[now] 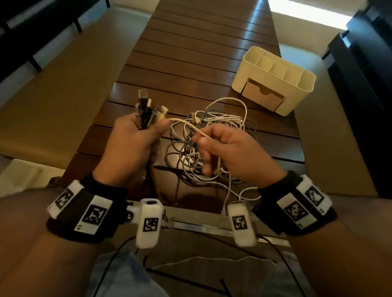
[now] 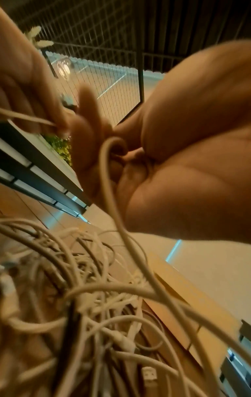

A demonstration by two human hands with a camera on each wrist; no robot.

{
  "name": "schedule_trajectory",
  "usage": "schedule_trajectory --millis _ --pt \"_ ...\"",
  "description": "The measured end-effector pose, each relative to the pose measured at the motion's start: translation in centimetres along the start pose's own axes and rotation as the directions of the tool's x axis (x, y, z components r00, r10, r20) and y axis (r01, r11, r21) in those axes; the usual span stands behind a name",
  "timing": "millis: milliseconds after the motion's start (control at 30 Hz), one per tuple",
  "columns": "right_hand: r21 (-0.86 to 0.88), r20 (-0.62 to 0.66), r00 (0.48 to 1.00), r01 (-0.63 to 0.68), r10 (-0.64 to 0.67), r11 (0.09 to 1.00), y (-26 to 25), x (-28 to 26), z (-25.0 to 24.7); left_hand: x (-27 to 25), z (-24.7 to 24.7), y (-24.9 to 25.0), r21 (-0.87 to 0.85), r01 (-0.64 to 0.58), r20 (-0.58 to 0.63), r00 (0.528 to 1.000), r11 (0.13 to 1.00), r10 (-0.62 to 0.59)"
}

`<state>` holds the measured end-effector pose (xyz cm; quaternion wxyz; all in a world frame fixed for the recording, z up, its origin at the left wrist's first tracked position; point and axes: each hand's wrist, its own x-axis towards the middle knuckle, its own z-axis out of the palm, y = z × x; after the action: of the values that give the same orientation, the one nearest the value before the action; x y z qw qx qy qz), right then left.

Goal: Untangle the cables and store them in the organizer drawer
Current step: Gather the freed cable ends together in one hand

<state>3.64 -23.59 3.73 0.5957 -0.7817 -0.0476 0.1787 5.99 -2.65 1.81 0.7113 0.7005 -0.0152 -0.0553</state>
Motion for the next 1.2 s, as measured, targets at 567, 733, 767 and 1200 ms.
schedule_trajectory --millis 567,733,767,1200 --pt "-0.483 -0.481 0.829 0.019 -0.283 0.876 1.5 0.1 -7.8 0.7 -3.2 0.9 0.264 0.06 0.099 0.991 0.963 -0.088" --pt "-0.574 -0.456 0.826 0.012 -0.331 0.819 2.7 0.6 -6.3 0.0 -3.2 1.8 0.233 0.078 0.067 0.993 0.969 -0.096" --pt "-0.603 -0.451 0.82 0.012 -0.353 0.798 2.9 0.7 -6.0 0.0 -3.1 1.8 0.252 0.08 0.057 0.994 0.964 -0.097" --pt "-0.464 -0.366 0.907 0.014 -0.206 0.886 3.4 -2.1 -7.7 -0.3 -3.6 0.4 0.517 0.11 -0.055 0.994 0.849 -0.095"
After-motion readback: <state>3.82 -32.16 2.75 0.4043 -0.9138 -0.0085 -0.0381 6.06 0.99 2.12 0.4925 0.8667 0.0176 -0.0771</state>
